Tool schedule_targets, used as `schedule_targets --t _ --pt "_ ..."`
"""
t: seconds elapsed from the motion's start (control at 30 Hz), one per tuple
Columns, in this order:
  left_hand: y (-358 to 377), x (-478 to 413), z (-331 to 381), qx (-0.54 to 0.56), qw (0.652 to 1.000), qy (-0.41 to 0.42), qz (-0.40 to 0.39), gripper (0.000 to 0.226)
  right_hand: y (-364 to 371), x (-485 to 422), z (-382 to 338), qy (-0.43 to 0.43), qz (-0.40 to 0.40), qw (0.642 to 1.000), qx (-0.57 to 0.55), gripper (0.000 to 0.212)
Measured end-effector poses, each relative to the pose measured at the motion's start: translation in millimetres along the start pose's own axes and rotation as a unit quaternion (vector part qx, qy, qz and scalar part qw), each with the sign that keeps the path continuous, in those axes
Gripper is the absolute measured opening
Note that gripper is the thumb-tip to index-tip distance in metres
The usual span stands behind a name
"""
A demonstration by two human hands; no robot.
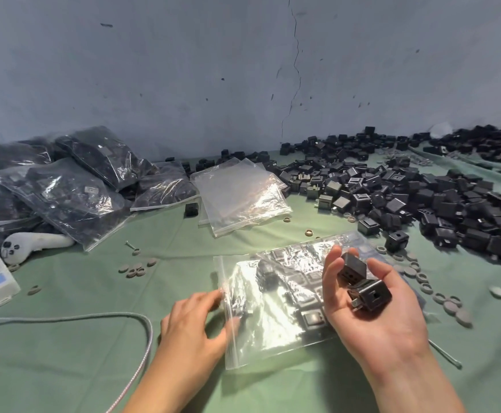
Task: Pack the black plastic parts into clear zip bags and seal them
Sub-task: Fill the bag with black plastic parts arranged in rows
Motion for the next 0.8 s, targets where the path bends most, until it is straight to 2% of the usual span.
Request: schedule_targets --t 0.1,0.23,0.47,0.63,0.8 --pt "2 -3 0 -0.043 0.998 0.034 0.004 0.066 2 -5 -4 -0.003 0.004 1.0 0.007 0.019" --pt "2 -11 8 -0.059 0.996 0.07 0.01 0.064 2 -13 -6 -0.004 0.009 1.0 0.011 0.021" --pt "3 -21 9 -0.018 0.994 0.093 -0.06 0.056 0 -23 -10 0.003 0.025 0.999 0.029 0.018" --pt "11 -28 16 -0.031 0.995 0.074 -0.057 0.045 3 -30 -15 0.0 0.025 0.999 0.042 0.024" --pt "18 -39 18 -0.01 0.999 0.004 -0.053 0.04 8 -39 -18 0.01 0.026 0.999 0.042 0.024"
Point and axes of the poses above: each hand's wrist, its own x-axis away from the middle knuckle, its own y-axis out of the palm, z = x × y, the point moved 5 cm from there along -x, towards the middle knuckle, and after that the axes turned 3 degrees about -x, right-handed, at the moved point
